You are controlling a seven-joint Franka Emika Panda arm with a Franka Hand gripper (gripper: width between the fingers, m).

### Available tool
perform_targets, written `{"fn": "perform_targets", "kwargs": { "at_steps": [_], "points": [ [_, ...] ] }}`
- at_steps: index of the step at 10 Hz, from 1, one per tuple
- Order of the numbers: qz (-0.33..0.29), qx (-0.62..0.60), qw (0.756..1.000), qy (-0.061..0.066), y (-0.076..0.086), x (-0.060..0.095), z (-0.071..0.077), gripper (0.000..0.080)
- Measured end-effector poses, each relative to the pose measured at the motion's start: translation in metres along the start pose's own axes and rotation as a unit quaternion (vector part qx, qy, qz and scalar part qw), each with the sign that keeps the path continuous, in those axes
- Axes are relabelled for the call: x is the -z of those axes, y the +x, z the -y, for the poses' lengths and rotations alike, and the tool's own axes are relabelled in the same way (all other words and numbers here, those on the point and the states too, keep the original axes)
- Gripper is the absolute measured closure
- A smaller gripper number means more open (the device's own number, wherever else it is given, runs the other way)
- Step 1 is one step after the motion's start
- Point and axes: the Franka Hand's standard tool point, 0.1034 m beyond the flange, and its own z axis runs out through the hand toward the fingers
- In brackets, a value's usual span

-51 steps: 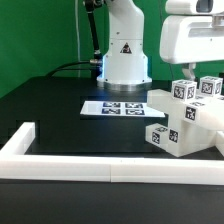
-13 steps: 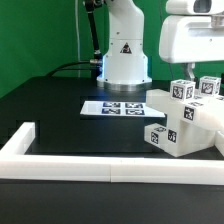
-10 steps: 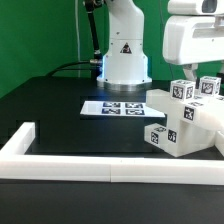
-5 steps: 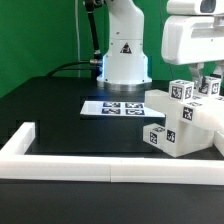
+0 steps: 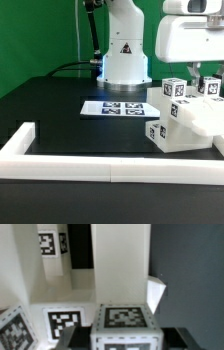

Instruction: Assemble chair

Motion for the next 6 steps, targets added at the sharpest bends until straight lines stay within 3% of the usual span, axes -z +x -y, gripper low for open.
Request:
{"fn": "perform_targets", "kwargs": {
  "at_steps": [4,5,6],
  "points": [
    [0.000,-0.081,0.997,0.000,0.0000,0.0000,0.0004,0.0512],
    [0.000,-0.081,0.997,0.000,0.0000,0.0000,0.0004,0.0481],
    [0.000,-0.081,0.997,0.000,0.0000,0.0000,0.0004,0.0345]
  ]
}}
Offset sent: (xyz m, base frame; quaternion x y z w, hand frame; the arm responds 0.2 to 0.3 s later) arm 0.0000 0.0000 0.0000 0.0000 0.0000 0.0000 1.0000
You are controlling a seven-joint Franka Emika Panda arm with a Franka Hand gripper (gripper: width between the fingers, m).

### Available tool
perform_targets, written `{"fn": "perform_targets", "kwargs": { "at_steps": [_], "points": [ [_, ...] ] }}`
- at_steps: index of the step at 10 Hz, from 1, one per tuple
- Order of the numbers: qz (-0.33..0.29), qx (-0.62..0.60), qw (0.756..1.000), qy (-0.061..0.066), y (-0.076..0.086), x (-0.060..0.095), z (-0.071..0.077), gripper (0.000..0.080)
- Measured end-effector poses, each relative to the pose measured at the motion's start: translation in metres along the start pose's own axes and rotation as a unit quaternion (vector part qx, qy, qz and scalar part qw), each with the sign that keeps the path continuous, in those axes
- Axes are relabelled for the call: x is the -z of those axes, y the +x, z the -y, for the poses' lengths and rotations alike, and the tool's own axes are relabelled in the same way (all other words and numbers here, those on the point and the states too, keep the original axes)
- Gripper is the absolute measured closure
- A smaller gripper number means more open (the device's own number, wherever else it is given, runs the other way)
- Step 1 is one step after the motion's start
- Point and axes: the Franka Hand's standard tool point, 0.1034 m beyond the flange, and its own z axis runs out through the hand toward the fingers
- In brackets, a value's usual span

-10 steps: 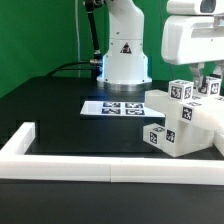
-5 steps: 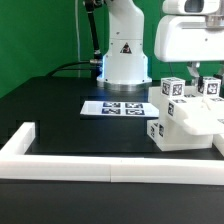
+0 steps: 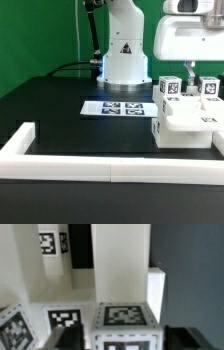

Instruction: Assemble chair

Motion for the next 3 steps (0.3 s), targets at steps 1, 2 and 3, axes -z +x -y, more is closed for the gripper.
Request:
{"fn": "perform_targets", "kwargs": {
  "at_steps": [1,2,3],
  "points": [
    [0.000,0.000,1.000,0.000,0.0000,0.0000,0.0000,0.0345],
    [0.000,0.000,1.000,0.000,0.0000,0.0000,-0.0001,0.0198],
    [0.000,0.000,1.000,0.000,0.0000,0.0000,-0.0001,0.0165]
  ]
}}
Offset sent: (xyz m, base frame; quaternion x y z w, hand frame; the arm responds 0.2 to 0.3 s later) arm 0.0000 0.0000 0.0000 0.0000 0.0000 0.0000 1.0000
